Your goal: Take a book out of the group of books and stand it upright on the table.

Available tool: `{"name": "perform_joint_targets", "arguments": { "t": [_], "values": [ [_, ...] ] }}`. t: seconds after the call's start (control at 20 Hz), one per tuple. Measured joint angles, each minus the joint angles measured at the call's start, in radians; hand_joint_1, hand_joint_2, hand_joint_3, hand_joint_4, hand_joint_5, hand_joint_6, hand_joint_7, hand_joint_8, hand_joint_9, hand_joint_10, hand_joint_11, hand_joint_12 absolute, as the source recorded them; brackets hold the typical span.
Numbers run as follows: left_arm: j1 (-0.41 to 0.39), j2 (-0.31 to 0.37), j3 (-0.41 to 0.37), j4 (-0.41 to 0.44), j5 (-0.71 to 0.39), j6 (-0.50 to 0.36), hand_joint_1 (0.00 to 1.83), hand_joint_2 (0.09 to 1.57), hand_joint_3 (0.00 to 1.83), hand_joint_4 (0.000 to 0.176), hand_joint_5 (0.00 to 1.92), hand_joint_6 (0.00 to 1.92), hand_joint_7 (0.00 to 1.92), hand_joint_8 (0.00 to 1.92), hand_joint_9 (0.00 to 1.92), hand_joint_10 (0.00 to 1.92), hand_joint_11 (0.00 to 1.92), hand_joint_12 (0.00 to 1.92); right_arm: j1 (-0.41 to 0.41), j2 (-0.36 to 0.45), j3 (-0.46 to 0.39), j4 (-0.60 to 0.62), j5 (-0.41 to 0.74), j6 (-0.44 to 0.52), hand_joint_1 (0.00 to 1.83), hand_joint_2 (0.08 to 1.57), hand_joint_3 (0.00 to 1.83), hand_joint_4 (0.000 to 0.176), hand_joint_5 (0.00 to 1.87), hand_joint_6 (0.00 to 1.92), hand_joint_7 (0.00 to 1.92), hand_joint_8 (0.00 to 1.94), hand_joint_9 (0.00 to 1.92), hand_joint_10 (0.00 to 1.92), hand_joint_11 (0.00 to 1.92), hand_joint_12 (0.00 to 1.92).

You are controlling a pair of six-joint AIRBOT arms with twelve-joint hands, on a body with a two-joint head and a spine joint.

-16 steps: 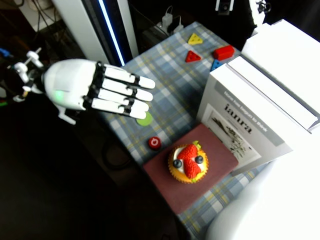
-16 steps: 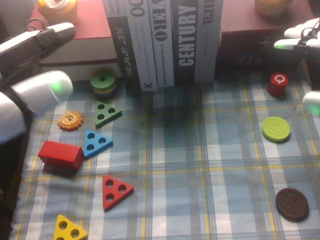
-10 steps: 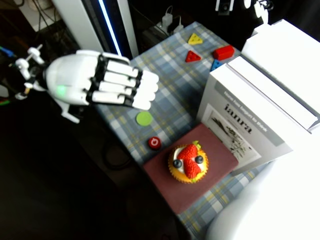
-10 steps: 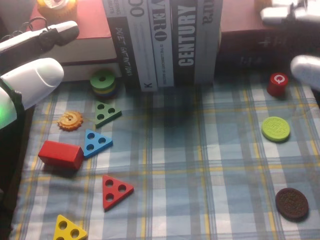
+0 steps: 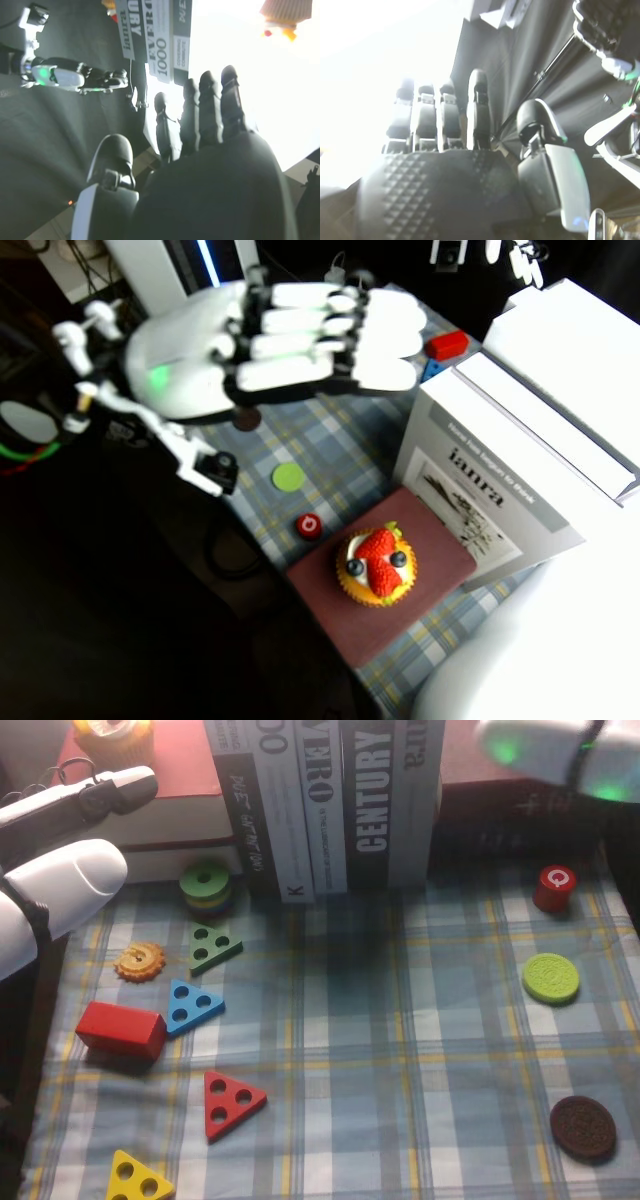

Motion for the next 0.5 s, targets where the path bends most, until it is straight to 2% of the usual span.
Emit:
{"name": "perform_joint_targets", "arguments": {
  "t": [0.05, 0.15, 0.2, 0.25, 0.3, 0.5],
  "values": [
    [0.000, -0.002, 0.000, -0.003, 0.000, 0.000, 0.08, 1.35, 0.00, 0.161, 0.40, 0.00, 0.20, 0.00, 0.12, 0.00, 0.00, 0.08, 0.019, -0.008, 0.009, -0.014, -0.029, 0.000, 0.00, 1.14, 0.01, 0.173, 0.25, 0.00, 0.04, 0.00, 0.05, 0.00, 0.00, 0.50],
    [0.000, -0.008, 0.004, -0.014, 0.004, 0.000, 0.04, 1.34, 0.00, 0.164, 0.39, 0.00, 0.20, 0.00, 0.12, 0.00, 0.00, 0.07, 0.071, -0.027, 0.037, -0.049, -0.103, -0.001, 0.00, 1.12, 0.00, 0.176, 0.19, 0.00, 0.00, 0.00, 0.00, 0.00, 0.00, 0.49],
    [0.000, -0.008, 0.005, -0.018, 0.003, 0.000, 0.04, 1.34, 0.00, 0.167, 0.39, 0.00, 0.20, 0.00, 0.12, 0.00, 0.00, 0.07, 0.088, -0.031, 0.046, -0.068, -0.136, -0.002, 0.00, 1.10, 0.00, 0.176, 0.20, 0.00, 0.00, 0.00, 0.00, 0.00, 0.00, 0.37],
    [0.000, -0.008, 0.006, -0.018, 0.003, 0.000, 0.03, 1.34, 0.00, 0.170, 0.39, 0.00, 0.20, 0.00, 0.13, 0.00, 0.00, 0.07, 0.105, -0.038, 0.054, -0.083, -0.179, -0.007, 0.00, 1.11, 0.00, 0.176, 0.20, 0.00, 0.00, 0.00, 0.00, 0.00, 0.00, 0.12],
    [0.000, -0.008, 0.006, -0.014, 0.003, 0.000, 0.02, 1.34, 0.00, 0.175, 0.39, 0.00, 0.20, 0.00, 0.13, 0.00, 0.00, 0.07, 0.123, -0.042, 0.056, -0.100, -0.224, -0.032, 0.00, 1.12, 0.00, 0.176, 0.20, 0.00, 0.00, 0.00, 0.00, 0.00, 0.00, 0.02],
    [0.000, -0.012, 0.006, -0.018, 0.003, 0.000, 0.00, 1.34, 0.00, 0.149, 0.39, 0.00, 0.20, 0.00, 0.12, 0.00, 0.00, 0.03, 0.142, -0.057, 0.049, -0.101, -0.306, -0.123, 0.00, 1.12, 0.00, 0.176, 0.18, 0.01, 0.00, 0.00, 0.00, 0.00, 0.00, 0.00]
  ]
}}
